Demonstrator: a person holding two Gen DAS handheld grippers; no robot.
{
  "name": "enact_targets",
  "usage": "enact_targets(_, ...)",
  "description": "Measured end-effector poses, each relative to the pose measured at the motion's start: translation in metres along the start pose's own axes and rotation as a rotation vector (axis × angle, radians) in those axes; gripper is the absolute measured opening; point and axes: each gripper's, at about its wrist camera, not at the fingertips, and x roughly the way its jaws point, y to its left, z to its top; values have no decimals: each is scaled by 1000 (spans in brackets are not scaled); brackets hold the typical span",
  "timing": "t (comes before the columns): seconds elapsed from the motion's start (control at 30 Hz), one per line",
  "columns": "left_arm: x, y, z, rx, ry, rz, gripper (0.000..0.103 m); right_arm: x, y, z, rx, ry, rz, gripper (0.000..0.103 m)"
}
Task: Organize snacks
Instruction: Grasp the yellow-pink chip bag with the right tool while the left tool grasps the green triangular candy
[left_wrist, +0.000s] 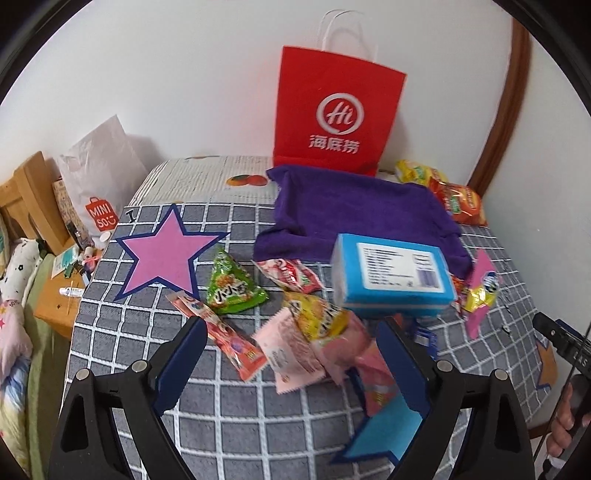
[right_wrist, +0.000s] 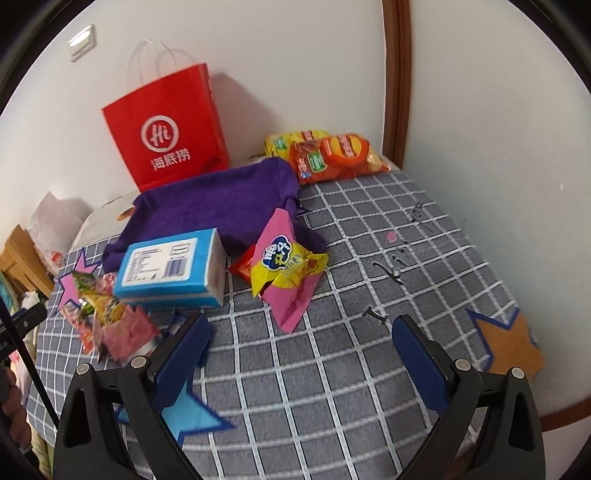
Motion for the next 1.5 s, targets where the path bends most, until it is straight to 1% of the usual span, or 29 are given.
enact_targets(0.1,14,10,7,-21,13,19,93,27,-4,9,19,31,-1,99)
enact_targets(0.2,27,19,13,-49,15,20,93,55,-9,17,74,72,10,99)
enact_targets(0.3,39,27,19,-73,28,18,93,79,-12,25,108,94,29,99)
enact_targets(0.4,47,34,24,-81,37,21,93,101,-9,30,110,126,32,99)
enact_targets(0.57,61,45,26,-99,58,40,93,125,-2,35,101,151,31,99)
enact_targets(0.67,68,52,23,-108,77,42,93,137,0,35,105,170,13,99)
enact_targets(0.7,70,54,22,-111,83,42,93,140,-1,35,110,173,5,98)
enact_targets(0.73,72,56,22,-114,87,41,93,143,-1,35,117,178,4,95)
enact_targets(0.77,73,57,22,-117,92,41,93,145,-2,35,123,182,9,88)
enact_targets(0.8,75,59,22,-117,94,41,93,148,-2,35,129,189,22,84)
enact_targets(0.83,76,59,23,-117,93,40,93,149,-1,35,130,195,30,75)
enact_targets(0.87,78,60,24,-117,91,39,93,151,1,35,129,203,37,70)
enact_targets(0.9,81,61,25,-117,91,40,93,152,2,35,125,210,30,70)
enact_targets(0.97,90,63,29,-119,97,47,93,150,5,35,105,196,23,66)
enact_targets(1.13,110,71,35,-132,122,69,92,139,5,34,85,175,20,62)
enact_targets(1.17,115,73,35,-136,131,73,91,137,5,34,86,171,20,62)
enact_targets(1.33,130,81,35,-143,152,54,90,125,2,36,85,143,7,61)
enact_targets(1.4,137,81,34,-135,163,46,80,122,2,36,87,133,12,61)
enact_targets(1.43,140,81,35,-133,168,42,79,120,2,37,87,131,15,61)
enact_targets(1.5,145,81,35,-133,172,30,70,118,2,38,84,126,13,61)
